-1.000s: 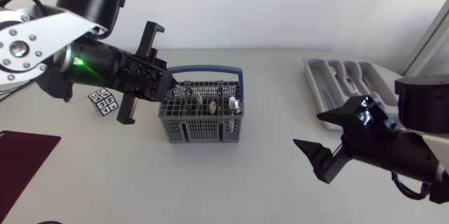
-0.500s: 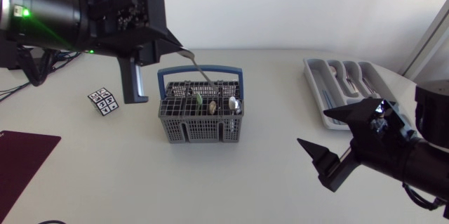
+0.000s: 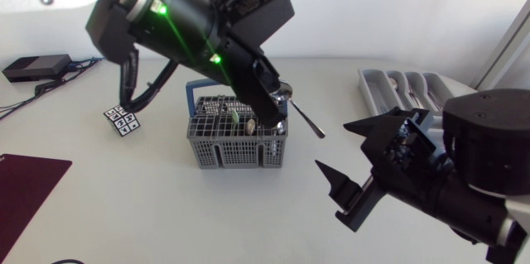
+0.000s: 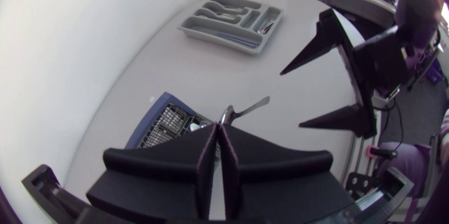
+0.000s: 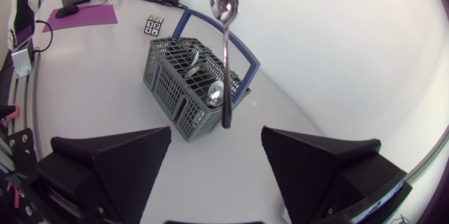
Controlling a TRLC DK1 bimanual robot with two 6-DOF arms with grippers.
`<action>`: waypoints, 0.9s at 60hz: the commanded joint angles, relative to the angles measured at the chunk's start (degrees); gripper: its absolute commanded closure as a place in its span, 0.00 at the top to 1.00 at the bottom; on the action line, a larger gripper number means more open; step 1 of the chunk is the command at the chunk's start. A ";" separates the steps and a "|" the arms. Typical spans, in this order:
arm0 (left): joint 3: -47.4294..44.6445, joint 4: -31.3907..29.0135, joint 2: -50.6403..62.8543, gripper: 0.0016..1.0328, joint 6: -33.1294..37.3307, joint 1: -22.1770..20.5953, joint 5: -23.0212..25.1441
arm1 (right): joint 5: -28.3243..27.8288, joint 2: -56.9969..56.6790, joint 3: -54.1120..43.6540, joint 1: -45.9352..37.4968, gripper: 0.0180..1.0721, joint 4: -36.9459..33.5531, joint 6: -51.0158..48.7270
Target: Transfer all utensils from the basket to the drawer tray.
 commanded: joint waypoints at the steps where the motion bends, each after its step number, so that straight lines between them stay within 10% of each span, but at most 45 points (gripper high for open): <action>1: 4.16 -2.16 2.64 0.06 -6.02 -0.04 1.92 | 1.41 2.25 1.87 1.71 0.85 1.84 0.85; 13: 6.97 -6.38 6.24 0.06 -9.71 -0.22 8.16 | 6.59 7.00 3.72 4.87 0.79 6.85 -0.47; 37: 7.06 -7.35 7.30 0.06 -10.77 0.22 11.06 | 8.88 11.04 4.07 5.58 0.26 12.12 -3.46; 54: 7.50 -7.43 7.12 0.06 -11.38 0.93 12.03 | 8.61 10.60 3.63 5.58 0.09 12.04 -4.25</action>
